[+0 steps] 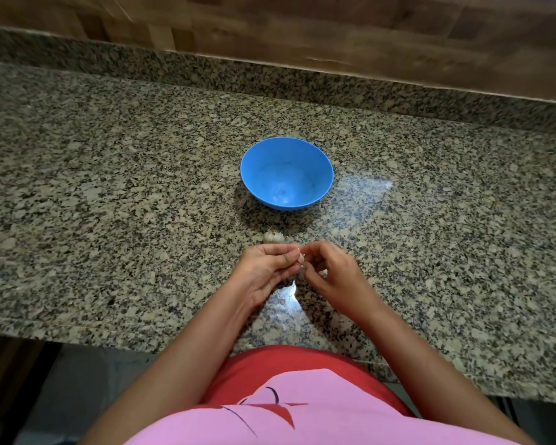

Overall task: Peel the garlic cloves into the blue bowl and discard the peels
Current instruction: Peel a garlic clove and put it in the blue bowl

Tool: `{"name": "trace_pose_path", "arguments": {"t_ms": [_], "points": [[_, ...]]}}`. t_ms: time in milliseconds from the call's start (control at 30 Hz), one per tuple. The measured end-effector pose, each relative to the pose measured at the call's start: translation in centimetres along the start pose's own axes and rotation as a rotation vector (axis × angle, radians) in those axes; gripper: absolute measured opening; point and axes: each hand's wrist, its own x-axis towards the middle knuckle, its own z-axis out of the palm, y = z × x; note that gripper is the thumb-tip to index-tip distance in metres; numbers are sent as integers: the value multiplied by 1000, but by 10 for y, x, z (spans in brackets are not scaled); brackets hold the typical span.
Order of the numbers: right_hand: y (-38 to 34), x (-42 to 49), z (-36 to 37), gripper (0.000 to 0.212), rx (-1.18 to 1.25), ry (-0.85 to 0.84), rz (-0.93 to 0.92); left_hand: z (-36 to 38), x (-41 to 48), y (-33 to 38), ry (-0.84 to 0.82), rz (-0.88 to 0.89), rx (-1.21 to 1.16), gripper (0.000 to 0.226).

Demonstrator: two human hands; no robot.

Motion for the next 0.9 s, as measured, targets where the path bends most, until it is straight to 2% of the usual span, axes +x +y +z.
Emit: {"name": "trace_pose_path", "arguments": {"t_ms": [167, 300, 367, 533, 667, 800, 900], "points": [[-3, 1, 0, 15, 96, -35, 56, 0, 1, 3, 3, -5, 16, 9], [-7, 3, -2, 32, 131, -57, 96, -1, 2, 5, 2, -26, 17, 9], [-8, 4, -2, 33, 156, -66, 134, 0, 3, 6, 0, -32, 54, 10], [-7, 7, -4, 29, 361, -110, 271, 3, 3, 10, -24, -52, 152, 9], [-4, 4, -5, 27, 562, -46, 345, 6, 3, 11, -8, -61, 143, 9], [-7, 0, -3, 27, 385, 6, 299, 7, 4, 7, 22, -55, 68, 15], [-10, 1, -1, 33, 325, 51, 252, 6, 5, 3, 29, -51, 18, 6]]}}
